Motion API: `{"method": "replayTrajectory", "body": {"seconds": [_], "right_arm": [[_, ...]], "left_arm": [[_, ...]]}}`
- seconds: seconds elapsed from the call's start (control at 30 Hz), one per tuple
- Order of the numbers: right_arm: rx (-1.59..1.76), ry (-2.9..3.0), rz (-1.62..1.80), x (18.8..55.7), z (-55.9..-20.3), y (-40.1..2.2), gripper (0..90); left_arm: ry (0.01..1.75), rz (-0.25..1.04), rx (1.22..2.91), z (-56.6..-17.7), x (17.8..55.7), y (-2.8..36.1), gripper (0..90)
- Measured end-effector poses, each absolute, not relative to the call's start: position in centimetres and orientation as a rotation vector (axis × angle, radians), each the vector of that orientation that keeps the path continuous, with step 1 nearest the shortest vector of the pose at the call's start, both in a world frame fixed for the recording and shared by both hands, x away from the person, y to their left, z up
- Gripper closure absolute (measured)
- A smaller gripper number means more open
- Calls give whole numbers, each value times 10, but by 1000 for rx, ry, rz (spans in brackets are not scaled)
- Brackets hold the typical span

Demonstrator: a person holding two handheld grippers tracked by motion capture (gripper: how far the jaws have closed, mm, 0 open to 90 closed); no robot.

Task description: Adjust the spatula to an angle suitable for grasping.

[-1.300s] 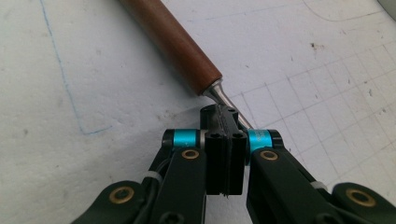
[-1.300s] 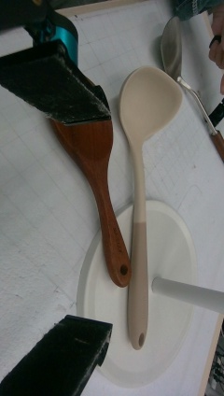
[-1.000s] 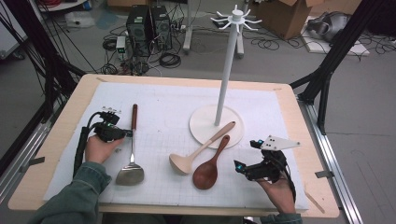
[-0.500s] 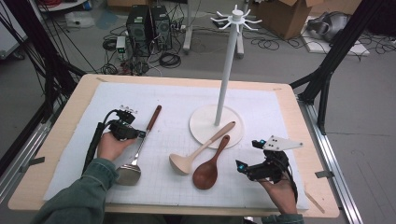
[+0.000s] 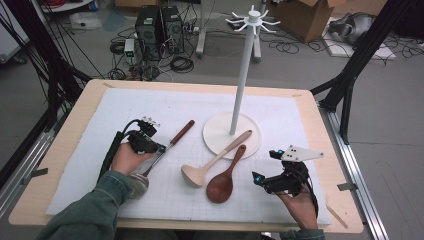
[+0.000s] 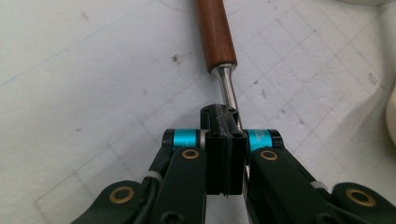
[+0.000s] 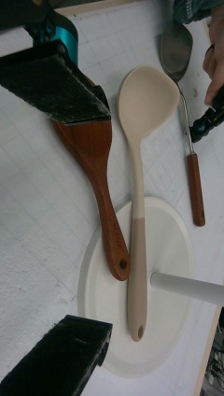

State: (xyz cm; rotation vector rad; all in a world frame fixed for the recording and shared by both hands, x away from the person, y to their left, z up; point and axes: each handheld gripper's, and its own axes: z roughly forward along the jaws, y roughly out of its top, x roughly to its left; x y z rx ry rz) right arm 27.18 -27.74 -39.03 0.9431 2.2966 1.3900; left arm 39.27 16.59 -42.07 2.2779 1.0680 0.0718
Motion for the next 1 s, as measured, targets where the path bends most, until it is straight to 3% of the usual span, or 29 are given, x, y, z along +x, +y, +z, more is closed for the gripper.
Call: {"method": "replayTrajectory", "body": {"seconds": [0.53,0.87,1.0], "right_arm": [[949,2303,1381,272,-391,-277,5],[943,2304,1373,272,-392,-276,5],[936,2305,1373,271,-391,-275,5]], "left_arm": [[1005,100,2320,-420,390,154,883],[966,128,2277,-406,381,159,753],[952,126,2285,-406,379,156,661]]}}
